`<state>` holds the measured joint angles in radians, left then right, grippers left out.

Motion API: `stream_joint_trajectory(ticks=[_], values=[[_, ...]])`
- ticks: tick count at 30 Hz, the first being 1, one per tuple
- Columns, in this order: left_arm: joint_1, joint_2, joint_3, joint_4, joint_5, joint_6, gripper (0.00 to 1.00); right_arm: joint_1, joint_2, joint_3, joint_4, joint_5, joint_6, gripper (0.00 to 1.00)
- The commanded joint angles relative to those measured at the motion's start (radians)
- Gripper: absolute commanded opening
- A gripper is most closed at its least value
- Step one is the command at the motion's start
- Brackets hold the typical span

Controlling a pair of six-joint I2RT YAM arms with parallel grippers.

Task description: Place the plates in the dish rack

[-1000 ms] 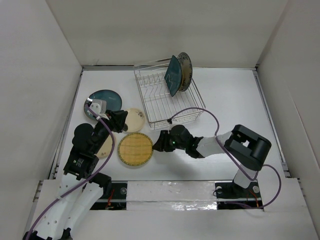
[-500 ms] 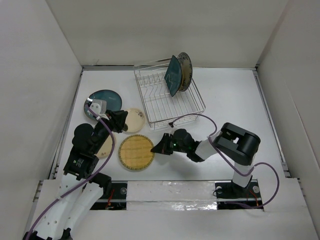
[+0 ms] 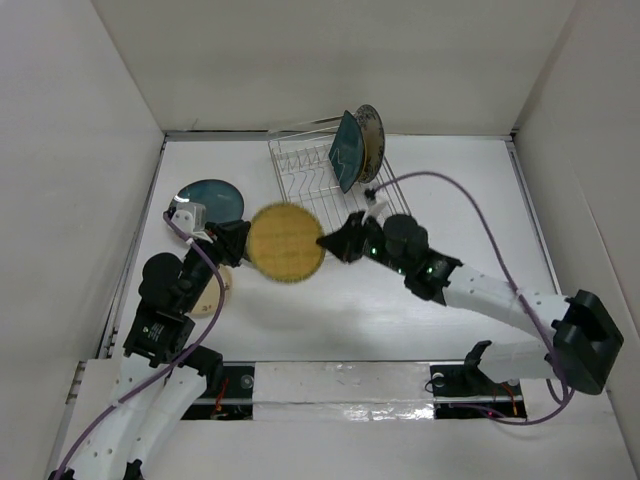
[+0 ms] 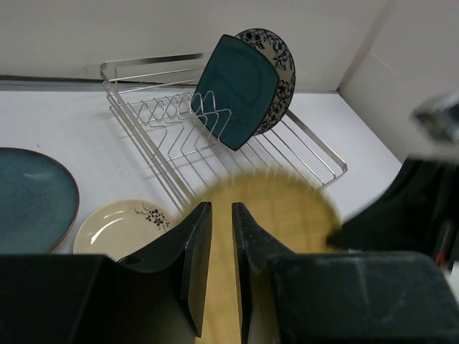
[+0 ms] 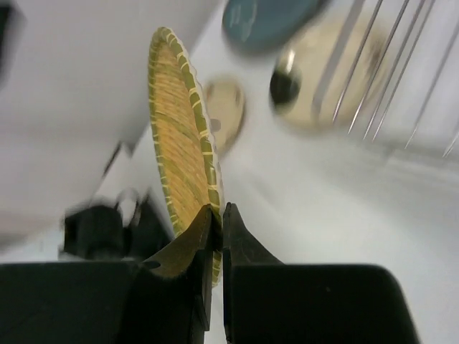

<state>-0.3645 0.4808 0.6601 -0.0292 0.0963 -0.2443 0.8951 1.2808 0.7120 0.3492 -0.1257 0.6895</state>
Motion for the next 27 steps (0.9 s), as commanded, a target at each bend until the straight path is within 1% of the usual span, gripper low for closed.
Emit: stream_joint_trajectory(ticks=[1, 2, 3, 4, 5, 6, 7, 8, 9, 11, 12, 16, 23, 27], values=[[0.004, -0.011, -0.001, 0.031, -0.017, 0.005, 0.15, -0.093, -0.008, 0.234, -0.140, 0.341, -0.215, 0.00], [0.004, -0.008, -0.002, 0.031, -0.020, 0.005, 0.15, -0.105, 0.024, 0.347, -0.156, 0.456, -0.253, 0.00], [0.004, -0.005, -0.002, 0.031, -0.017, 0.005, 0.14, -0.116, 0.064, 0.413, -0.180, 0.509, -0.328, 0.00], [0.004, 0.002, -0.002, 0.031, -0.010, 0.005, 0.14, -0.116, 0.150, 0.476, -0.215, 0.570, -0.365, 0.00], [0.004, 0.005, -0.001, 0.031, -0.007, 0.004, 0.14, -0.125, 0.188, 0.531, -0.210, 0.695, -0.405, 0.00], [0.004, 0.010, -0.001, 0.031, -0.004, 0.004, 0.14, -0.134, 0.225, 0.629, -0.205, 0.748, -0.474, 0.00], [0.004, 0.007, 0.001, 0.031, -0.004, 0.004, 0.14, -0.134, 0.260, 0.677, -0.205, 0.789, -0.499, 0.00], [0.004, 0.002, 0.001, 0.031, -0.007, 0.004, 0.14, -0.162, 0.314, 0.714, -0.187, 0.849, -0.524, 0.00], [0.004, -0.001, 0.001, 0.031, -0.010, 0.004, 0.14, -0.162, 0.337, 0.775, -0.165, 0.882, -0.574, 0.00], [0.004, -0.021, 0.001, 0.031, -0.026, 0.004, 0.14, -0.174, 0.388, 0.849, -0.165, 0.964, -0.611, 0.00], [0.004, -0.025, -0.002, 0.031, -0.029, 0.004, 0.14, -0.183, 0.435, 0.877, -0.145, 0.983, -0.664, 0.00], [0.004, -0.010, -0.002, 0.031, -0.024, 0.005, 0.14, -0.192, 0.560, 1.026, -0.145, 1.026, -0.749, 0.00], [0.004, 0.008, 0.001, 0.031, -0.033, 0.007, 0.14, -0.222, 0.701, 1.110, -0.174, 0.973, -0.749, 0.00], [0.004, 0.021, 0.001, 0.031, -0.047, 0.008, 0.14, -0.231, 0.758, 1.118, -0.187, 0.931, -0.716, 0.00]])
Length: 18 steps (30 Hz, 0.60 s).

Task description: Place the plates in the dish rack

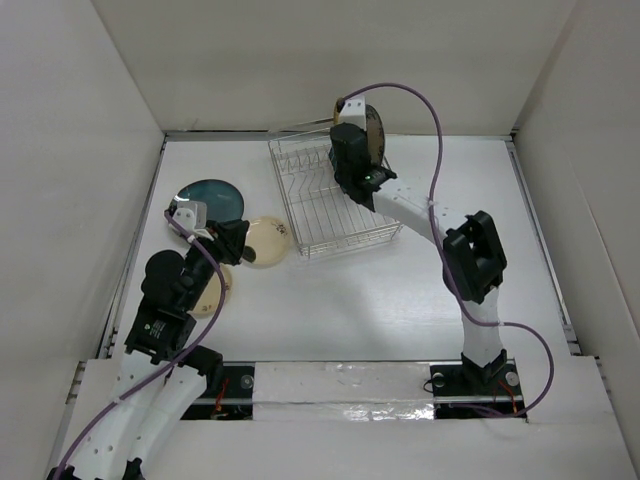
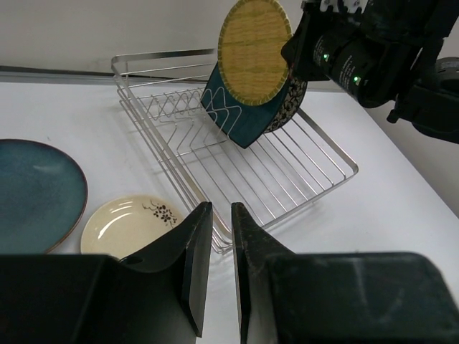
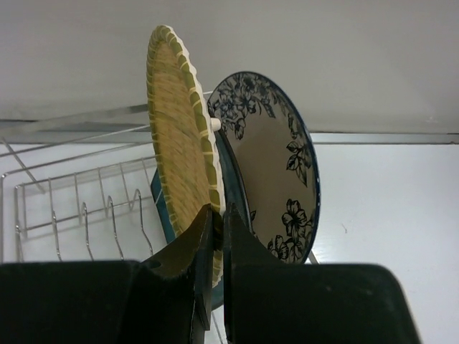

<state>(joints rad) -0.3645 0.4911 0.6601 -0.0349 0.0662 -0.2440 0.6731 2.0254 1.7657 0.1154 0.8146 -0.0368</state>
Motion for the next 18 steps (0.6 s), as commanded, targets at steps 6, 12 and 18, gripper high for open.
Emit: stream_joint_trajectory(ticks=[6, 12, 18], values=[[0.004, 0.044, 0.006, 0.014, -0.037, 0.006, 0.14, 0.000, 0.085, 0.051, 0.044, -0.066, 0.066, 0.00], [0.004, 0.053, 0.004, 0.012, -0.060, 0.003, 0.14, 0.000, 0.095, 0.017, 0.073, -0.039, 0.054, 0.00], [0.004, 0.064, 0.007, 0.004, -0.120, 0.000, 0.13, 0.000, 0.036, 0.035, 0.080, -0.094, 0.049, 0.00]])
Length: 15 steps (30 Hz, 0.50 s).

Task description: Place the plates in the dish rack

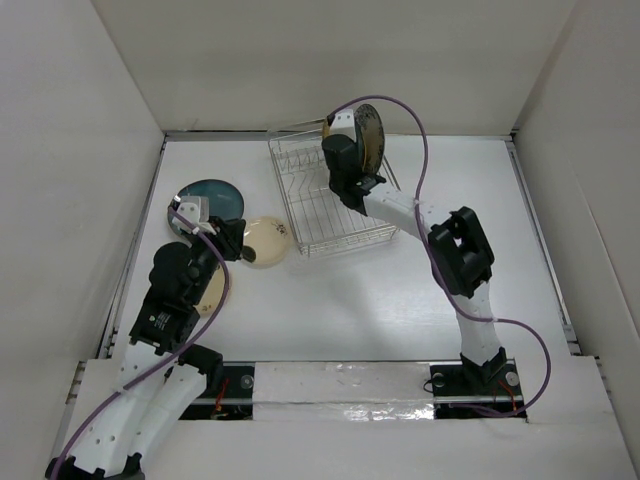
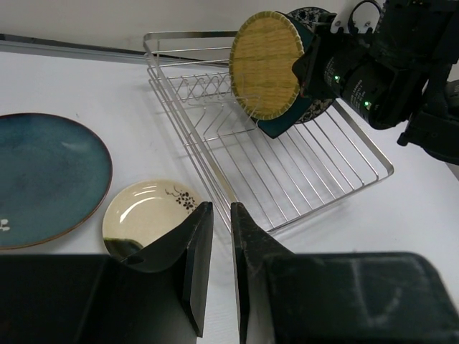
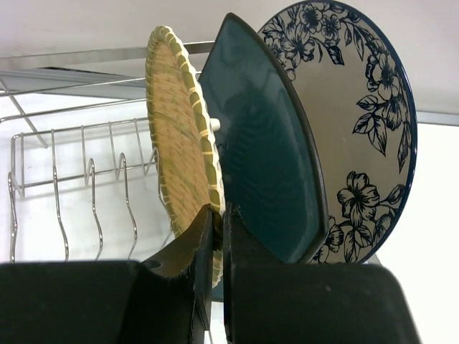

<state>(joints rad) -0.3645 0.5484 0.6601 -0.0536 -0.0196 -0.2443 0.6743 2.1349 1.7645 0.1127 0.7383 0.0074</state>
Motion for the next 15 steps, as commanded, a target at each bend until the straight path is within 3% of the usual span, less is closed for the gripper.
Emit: stream_joint_trajectory(ticks=[1, 10, 12, 15], values=[[0.004, 0.008, 0.007, 0.024, -0.039, -0.003, 0.13, -0.001, -0.066, 0.042, 0.062, -0.020, 0.003, 0.00], [0.004, 0.042, 0.036, 0.046, -0.075, -0.049, 0.16, -0.001, -0.021, -0.082, 0.062, -0.116, 0.127, 0.00], [0.004, 0.054, 0.062, 0.023, -0.126, -0.079, 0.22, -0.001, -0.038, -0.100, 0.061, -0.093, 0.157, 0.00], [0.004, 0.087, 0.093, -0.002, -0.180, -0.105, 0.29, -0.001, -0.085, -0.154, 0.080, -0.099, 0.181, 0.20]])
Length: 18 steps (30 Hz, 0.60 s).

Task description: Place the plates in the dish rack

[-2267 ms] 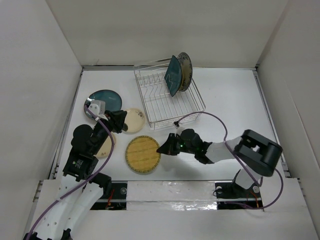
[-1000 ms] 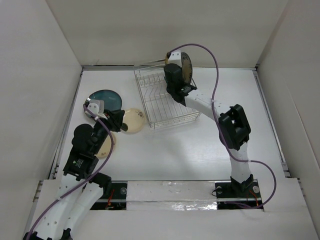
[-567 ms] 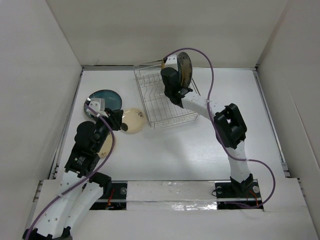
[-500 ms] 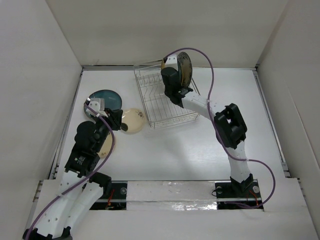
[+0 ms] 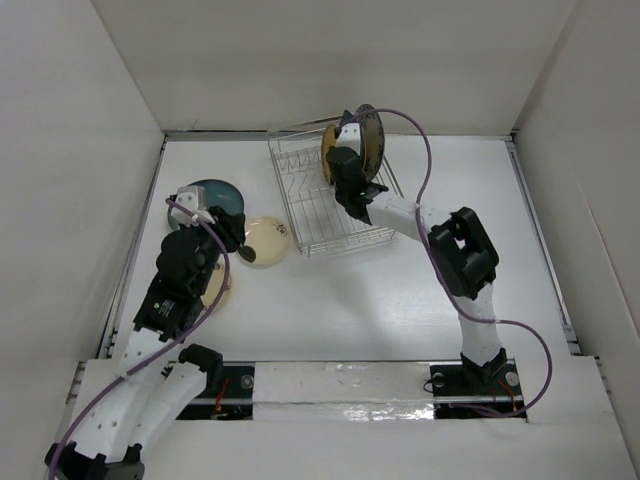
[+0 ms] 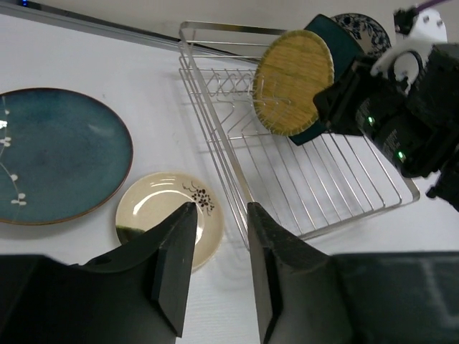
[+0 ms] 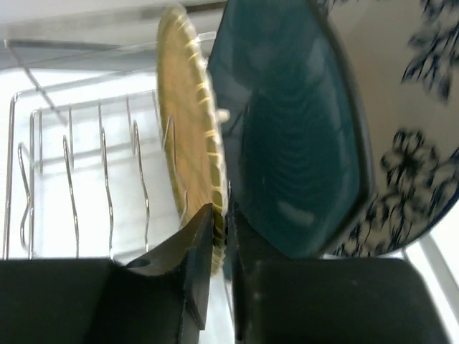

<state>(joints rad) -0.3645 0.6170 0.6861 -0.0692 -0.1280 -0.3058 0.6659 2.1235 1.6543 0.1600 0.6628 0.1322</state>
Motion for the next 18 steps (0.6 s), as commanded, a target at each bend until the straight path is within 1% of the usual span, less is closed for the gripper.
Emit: stream_joint_trajectory(ticks=[1, 2, 3, 4, 6, 7, 8, 9, 12, 14, 15, 17, 18], values=[[0.004, 0.035, 0.070, 0.016, -0.076, -0.053, 0.32, 0.008, -0.118, -0.060, 0.053, -0.028, 0.056, 0.36], [0.004, 0.046, 0.073, 0.019, -0.079, -0.062, 0.37, 0.008, -0.143, -0.092, 0.058, -0.032, 0.056, 0.43], [0.004, 0.058, 0.075, 0.029, -0.079, -0.072, 0.39, 0.008, -0.167, -0.105, 0.059, -0.052, 0.056, 0.49], [0.004, 0.090, 0.079, 0.034, -0.068, -0.090, 0.40, 0.008, -0.219, -0.120, 0.059, -0.066, 0.058, 0.60], [0.004, 0.124, 0.099, 0.048, -0.053, -0.107, 0.44, 0.008, -0.279, -0.174, 0.059, -0.113, 0.070, 0.67], [0.004, 0.163, 0.107, 0.051, -0.056, -0.119, 0.45, 0.008, -0.312, -0.200, 0.068, -0.133, 0.075, 0.69], [0.004, 0.183, 0.125, 0.054, -0.064, -0.124, 0.46, 0.008, -0.379, -0.226, 0.078, -0.155, 0.081, 0.70], [0.004, 0.200, 0.136, 0.057, -0.074, -0.130, 0.47, 0.018, -0.413, -0.288, 0.094, -0.192, 0.086, 0.70], [0.016, 0.260, 0.162, 0.063, -0.131, -0.168, 0.49, 0.043, -0.525, -0.376, 0.163, -0.233, 0.099, 0.71], [0.053, 0.297, 0.164, 0.083, -0.113, -0.220, 0.49, 0.043, -0.559, -0.415, 0.185, -0.267, 0.112, 0.66], [0.114, 0.306, 0.159, 0.100, -0.096, -0.243, 0.49, 0.053, -0.582, -0.416, 0.184, -0.303, 0.116, 0.61], [0.197, 0.325, 0.115, 0.124, -0.007, -0.285, 0.49, 0.054, -0.605, -0.421, 0.180, -0.330, 0.118, 0.34], [0.288, 0.328, 0.093, 0.153, 0.020, -0.329, 0.49, 0.054, -0.617, -0.424, 0.182, -0.353, 0.119, 0.20]])
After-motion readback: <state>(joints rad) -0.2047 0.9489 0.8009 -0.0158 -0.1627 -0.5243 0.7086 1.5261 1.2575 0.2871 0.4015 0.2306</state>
